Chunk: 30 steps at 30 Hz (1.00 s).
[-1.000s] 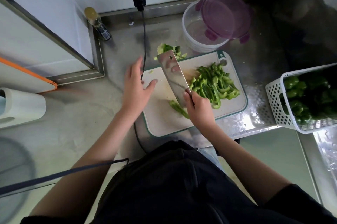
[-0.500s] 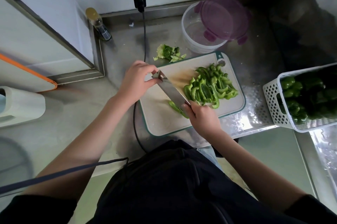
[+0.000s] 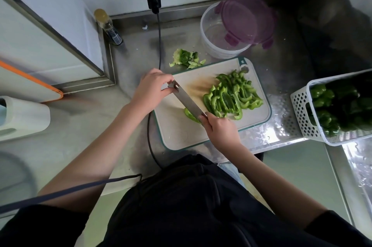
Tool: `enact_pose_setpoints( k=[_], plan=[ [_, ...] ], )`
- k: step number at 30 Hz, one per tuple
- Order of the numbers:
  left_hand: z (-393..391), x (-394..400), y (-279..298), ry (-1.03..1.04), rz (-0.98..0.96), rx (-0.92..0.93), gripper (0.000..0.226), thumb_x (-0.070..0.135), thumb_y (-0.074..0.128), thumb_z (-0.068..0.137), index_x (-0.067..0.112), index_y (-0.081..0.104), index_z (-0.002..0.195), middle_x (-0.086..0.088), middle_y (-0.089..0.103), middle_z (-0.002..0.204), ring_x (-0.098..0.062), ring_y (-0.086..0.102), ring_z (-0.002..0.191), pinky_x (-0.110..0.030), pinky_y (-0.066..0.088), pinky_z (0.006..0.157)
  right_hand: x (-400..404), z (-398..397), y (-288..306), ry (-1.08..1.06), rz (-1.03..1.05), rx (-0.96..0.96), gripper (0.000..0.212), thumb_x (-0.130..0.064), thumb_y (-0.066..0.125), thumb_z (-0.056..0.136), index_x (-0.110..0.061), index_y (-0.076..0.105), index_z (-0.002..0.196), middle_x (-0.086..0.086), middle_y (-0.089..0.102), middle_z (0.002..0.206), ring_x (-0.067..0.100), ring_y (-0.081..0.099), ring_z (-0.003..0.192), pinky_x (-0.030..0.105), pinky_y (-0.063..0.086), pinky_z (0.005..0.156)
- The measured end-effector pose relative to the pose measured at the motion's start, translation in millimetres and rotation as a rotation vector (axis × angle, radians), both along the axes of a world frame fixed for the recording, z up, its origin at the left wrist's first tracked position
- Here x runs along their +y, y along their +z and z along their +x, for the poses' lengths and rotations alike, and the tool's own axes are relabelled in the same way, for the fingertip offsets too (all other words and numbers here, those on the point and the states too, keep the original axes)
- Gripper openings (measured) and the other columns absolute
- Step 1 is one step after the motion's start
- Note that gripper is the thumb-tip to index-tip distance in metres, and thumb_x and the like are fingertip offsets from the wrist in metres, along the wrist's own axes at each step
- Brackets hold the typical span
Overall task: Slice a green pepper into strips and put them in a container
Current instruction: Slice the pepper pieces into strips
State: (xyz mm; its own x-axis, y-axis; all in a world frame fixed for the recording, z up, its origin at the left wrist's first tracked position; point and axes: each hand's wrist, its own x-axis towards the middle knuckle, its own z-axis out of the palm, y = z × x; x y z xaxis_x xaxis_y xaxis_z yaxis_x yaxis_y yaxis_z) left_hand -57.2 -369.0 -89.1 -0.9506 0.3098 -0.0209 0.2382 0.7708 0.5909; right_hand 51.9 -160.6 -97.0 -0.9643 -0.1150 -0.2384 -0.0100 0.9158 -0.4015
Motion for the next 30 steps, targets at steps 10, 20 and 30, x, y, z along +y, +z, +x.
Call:
enact_pose_setpoints(
  k=[10,20,30],
  plan=[
    [-1.5,-6.0,-4.8,0.006,-0.035,-0.054,0.018,0.023,0.075,0.077,0.015,0.074,0.094,-0.004,0.066,0.088,-0.022,0.052,0.092,-0.027,0.029,0.072,-1.6,-4.5,-3.7,0.039,0.002,-0.001,0.038,-0.036,0.039,0.100,-0.007,0.058,0.087,0.002,0.045,0.053,0.025,0.044,0.046,0.025,0.029,0.047],
    [-2.7,-12.8,-6.5,-0.022,-0.158,-0.182,0.016,0.018,0.072,0.080,0.012,0.072,0.095,-0.005,0.043,0.084,-0.021,0.047,0.071,-0.025,0.029,0.065,-1.7,-18.2,-0.6,0.141,0.093,-0.096,0.039,-0.041,0.033,0.101,-0.014,0.050,0.079,0.002,0.047,0.060,0.026,0.051,0.058,0.027,0.031,0.046],
    [5.2,-16.4,-11.5,0.001,-0.116,-0.180,0.021,0.020,0.076,0.077,0.006,0.072,0.092,-0.003,0.042,0.080,-0.023,0.049,0.068,-0.027,0.031,0.062,6.1,-34.4,-1.1,0.211,0.139,-0.091,0.047,-0.047,0.033,0.100,-0.011,0.061,0.086,0.004,0.057,0.069,0.025,0.056,0.065,0.028,0.034,0.049]
  ],
)
